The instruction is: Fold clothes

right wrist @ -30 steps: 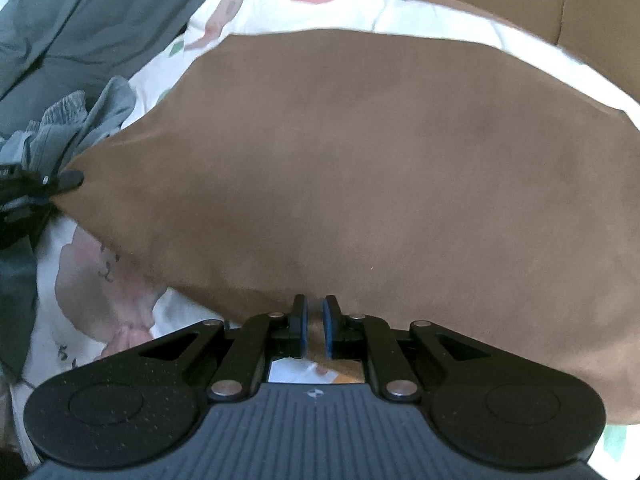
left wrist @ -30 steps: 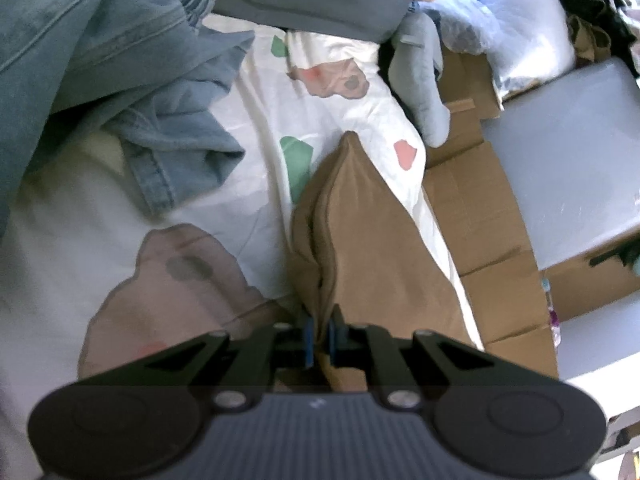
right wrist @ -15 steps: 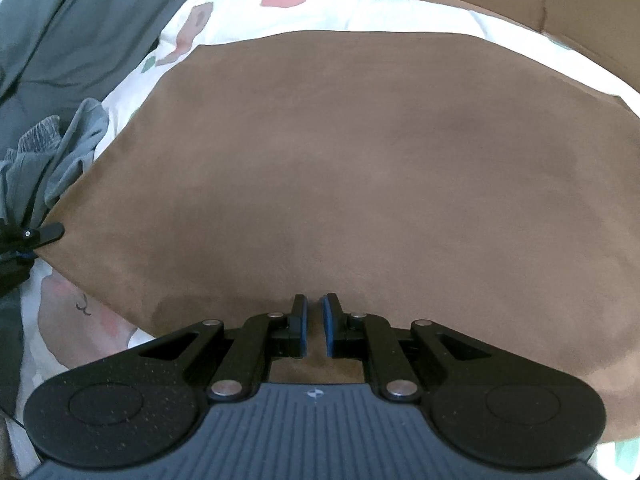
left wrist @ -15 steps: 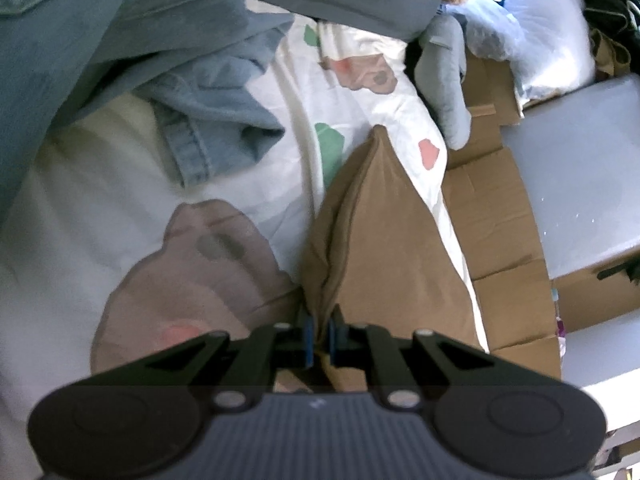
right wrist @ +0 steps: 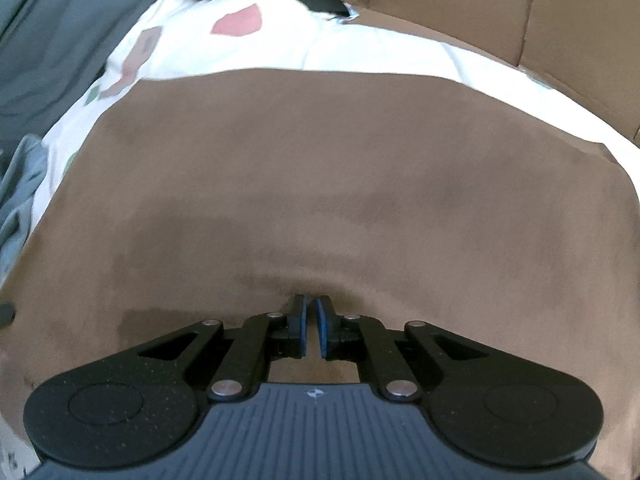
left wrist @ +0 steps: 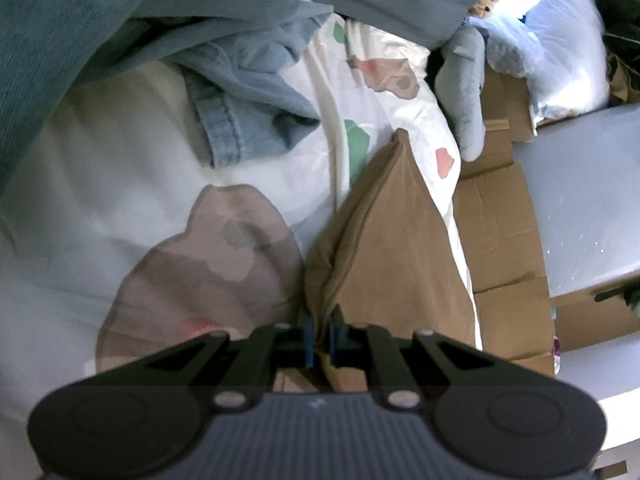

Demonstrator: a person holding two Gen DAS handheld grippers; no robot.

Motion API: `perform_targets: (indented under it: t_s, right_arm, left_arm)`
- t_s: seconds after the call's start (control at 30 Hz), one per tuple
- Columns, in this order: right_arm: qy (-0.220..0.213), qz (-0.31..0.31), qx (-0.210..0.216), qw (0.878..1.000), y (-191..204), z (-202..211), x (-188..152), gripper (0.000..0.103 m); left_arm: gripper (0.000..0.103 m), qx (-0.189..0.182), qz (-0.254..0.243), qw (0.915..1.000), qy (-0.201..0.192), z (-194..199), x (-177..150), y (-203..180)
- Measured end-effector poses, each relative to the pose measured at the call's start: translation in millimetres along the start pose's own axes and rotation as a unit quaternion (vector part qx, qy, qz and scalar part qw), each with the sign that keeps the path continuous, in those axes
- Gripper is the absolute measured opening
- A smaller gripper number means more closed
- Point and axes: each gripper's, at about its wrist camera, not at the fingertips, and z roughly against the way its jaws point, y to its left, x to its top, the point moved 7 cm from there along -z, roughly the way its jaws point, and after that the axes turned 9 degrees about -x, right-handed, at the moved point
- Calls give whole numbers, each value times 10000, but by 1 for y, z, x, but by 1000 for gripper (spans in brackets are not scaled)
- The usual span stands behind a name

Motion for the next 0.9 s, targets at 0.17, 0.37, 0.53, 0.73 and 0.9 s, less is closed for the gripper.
perform_targets:
  t_s: [0.17, 0.37, 0.53, 0.73, 0.9]
  right_arm:
    - [-96, -270, 14, 9996, -2, -14, 26, 11]
    - [-200, -455, -12, 9988, -1, -31, 53, 11]
    - [-298, -607, -76, 9977, -8, -42, 68, 11]
    - [-382, -715, -44, 9967, -16, -52, 88, 11]
    - [-384, -836, -60, 9957, -26, -65, 104, 11]
  left_arm:
    - [7, -7, -9, 10000, 55, -2, 1, 1]
    - [7, 6, -18, 10000, 91, -3, 2, 2]
    - [7, -1, 15, 9999, 106, -4, 1, 3]
    - [7, -33, -43, 9999, 161, -5, 3, 1]
    - [7, -83, -26, 9998, 159, -5, 3, 0]
